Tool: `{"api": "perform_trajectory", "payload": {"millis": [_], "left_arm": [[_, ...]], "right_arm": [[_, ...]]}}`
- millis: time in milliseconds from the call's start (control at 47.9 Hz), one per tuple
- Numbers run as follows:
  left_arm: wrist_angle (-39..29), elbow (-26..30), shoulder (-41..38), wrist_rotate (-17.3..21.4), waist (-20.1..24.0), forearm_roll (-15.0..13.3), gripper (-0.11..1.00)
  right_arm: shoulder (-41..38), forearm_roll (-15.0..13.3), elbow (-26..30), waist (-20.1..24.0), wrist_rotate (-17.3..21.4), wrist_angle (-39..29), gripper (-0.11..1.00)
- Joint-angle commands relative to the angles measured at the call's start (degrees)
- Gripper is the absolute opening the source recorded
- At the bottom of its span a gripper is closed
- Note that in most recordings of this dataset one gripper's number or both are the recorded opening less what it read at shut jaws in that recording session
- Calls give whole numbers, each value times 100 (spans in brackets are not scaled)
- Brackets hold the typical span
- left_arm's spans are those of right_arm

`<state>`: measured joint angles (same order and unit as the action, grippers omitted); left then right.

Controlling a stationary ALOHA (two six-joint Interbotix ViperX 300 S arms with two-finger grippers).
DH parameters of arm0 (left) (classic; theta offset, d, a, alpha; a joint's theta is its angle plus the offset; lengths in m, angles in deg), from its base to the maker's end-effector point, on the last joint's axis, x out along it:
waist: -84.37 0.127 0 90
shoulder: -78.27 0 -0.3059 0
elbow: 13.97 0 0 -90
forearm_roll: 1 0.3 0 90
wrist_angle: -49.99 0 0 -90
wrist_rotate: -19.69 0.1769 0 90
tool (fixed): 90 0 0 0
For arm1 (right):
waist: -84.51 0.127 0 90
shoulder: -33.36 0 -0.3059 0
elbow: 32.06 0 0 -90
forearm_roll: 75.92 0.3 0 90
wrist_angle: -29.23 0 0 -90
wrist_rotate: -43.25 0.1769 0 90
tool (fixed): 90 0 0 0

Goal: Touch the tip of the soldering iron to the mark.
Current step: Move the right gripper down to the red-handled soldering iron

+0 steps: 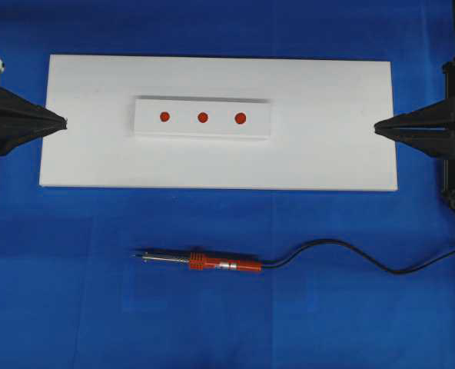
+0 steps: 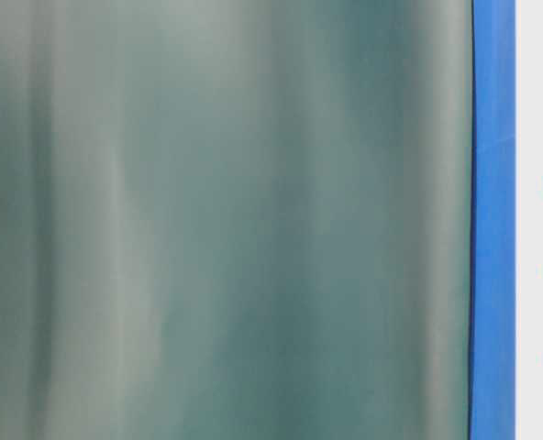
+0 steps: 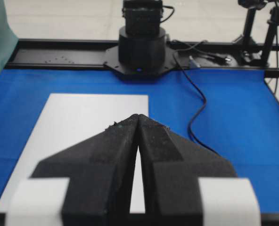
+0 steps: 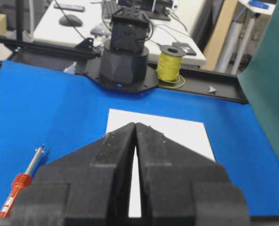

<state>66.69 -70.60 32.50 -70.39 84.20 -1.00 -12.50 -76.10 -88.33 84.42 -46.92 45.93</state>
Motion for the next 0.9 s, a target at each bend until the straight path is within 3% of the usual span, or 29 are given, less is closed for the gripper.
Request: {"api": "perform_trajectory", "payload": {"millis": [0,125,355,647,773,877], "left_arm": [[35,88,0,9,-26,18,0],[35,79,26,9,-26,9,0],[9,53,26,0,-26,9,0],[35,53,35,0,-26,9,0],[35,35,26,0,-26,9,0],[35,26,26,9,-26,9,0]], "right_arm": [[-88,9,149,44,70,18,0],[-202,9,308,70,70,-343,-6],[-589,26,686,422,167,-765,-6],[-1573,26,1310,738,756,-1266,-4],[-2074,26,1591,756,1063,-1389,10],[-2514,26,1854,756,1310,-1600,37]]}}
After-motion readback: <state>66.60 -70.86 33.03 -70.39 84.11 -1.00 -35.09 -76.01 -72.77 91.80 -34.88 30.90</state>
